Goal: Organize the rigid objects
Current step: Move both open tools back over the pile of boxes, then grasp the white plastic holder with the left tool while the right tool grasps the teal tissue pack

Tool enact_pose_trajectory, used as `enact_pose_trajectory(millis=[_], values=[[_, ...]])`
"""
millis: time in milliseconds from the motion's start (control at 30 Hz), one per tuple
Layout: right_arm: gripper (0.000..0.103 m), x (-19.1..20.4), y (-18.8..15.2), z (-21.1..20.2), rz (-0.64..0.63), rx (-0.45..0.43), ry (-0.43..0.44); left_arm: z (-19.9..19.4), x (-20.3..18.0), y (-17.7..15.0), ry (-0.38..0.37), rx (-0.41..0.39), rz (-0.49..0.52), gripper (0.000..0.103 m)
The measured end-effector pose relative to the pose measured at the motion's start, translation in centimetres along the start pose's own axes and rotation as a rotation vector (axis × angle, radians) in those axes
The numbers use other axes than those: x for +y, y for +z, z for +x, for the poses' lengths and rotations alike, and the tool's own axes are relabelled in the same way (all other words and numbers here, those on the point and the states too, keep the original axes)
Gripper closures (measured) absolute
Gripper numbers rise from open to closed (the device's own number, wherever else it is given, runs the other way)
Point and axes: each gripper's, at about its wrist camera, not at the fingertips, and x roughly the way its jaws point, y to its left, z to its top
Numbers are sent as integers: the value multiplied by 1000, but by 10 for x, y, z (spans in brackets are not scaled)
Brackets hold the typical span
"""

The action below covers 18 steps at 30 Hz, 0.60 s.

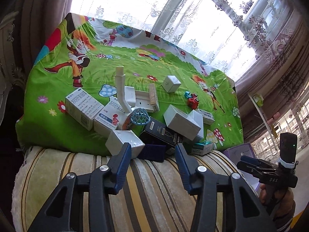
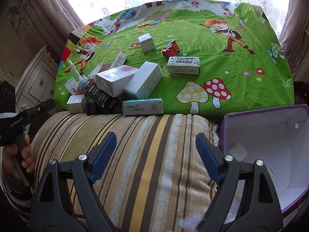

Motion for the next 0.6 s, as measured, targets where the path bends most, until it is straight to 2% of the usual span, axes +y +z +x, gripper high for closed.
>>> enact_pose_trajectory(millis=[267, 467, 600], values=[[16, 7, 19, 31, -33, 71, -7, 26, 19, 36, 40, 22, -12, 57], [16, 17, 30, 49, -70, 110, 12, 49, 41, 61, 57, 39, -60, 57], [15, 20, 34, 60, -82, 127, 19, 64, 52, 72, 40, 53, -85, 57]])
